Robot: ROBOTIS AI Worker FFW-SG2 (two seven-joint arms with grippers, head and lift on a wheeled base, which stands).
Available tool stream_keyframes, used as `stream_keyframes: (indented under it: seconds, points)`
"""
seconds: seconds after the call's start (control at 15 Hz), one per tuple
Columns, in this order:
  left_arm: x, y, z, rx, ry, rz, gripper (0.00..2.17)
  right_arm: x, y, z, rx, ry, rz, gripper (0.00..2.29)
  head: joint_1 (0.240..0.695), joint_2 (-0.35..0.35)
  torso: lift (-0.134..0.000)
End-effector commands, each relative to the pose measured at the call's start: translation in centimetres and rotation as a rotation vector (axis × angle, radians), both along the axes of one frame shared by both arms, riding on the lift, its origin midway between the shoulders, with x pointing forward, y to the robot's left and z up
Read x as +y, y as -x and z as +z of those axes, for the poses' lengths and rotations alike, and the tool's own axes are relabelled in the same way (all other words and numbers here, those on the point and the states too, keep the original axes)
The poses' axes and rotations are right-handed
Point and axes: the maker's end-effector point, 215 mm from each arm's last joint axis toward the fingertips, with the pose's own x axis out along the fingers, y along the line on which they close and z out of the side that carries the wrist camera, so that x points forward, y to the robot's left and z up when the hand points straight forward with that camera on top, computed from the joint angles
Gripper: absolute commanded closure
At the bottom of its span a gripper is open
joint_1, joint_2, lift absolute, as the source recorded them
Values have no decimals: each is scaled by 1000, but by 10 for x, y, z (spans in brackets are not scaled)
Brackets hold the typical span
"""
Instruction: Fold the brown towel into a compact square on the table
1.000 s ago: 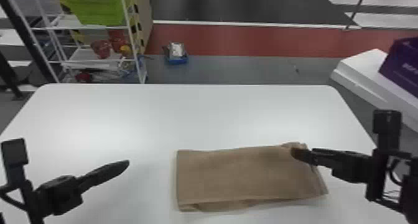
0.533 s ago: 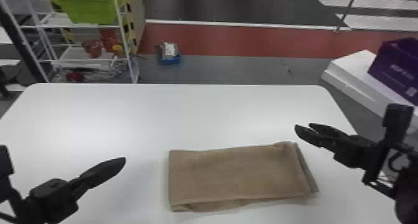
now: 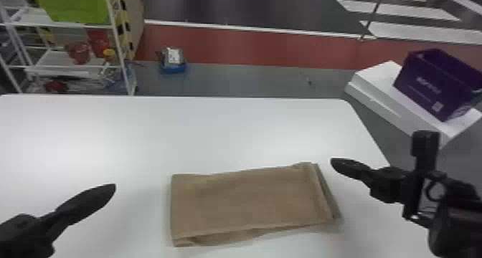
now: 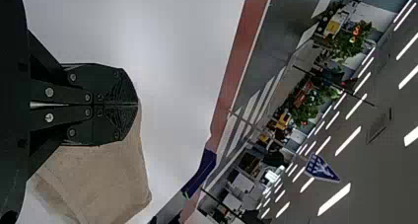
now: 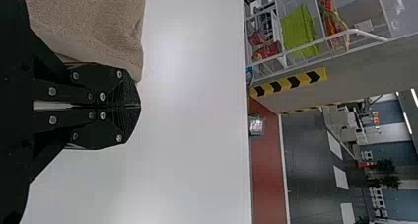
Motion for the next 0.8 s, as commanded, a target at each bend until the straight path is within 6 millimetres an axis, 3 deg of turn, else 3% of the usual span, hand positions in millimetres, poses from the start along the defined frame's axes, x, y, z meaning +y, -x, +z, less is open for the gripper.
stream_keyframes:
  seconds: [0.0,0.27,0.73]
  points:
    - [6,1,-1,-2,2,12,2142,-8,9,-13,22,28,-6,1932,695,-168,-124]
    - [10,1,-3,1,5,15,2142,-12,17,-27,58,49,-4,1932,695,-180,-124]
    - [19,2,0,-4,-1,26,2142,44,32,-63,164,29,88,1932,695,-133,-124]
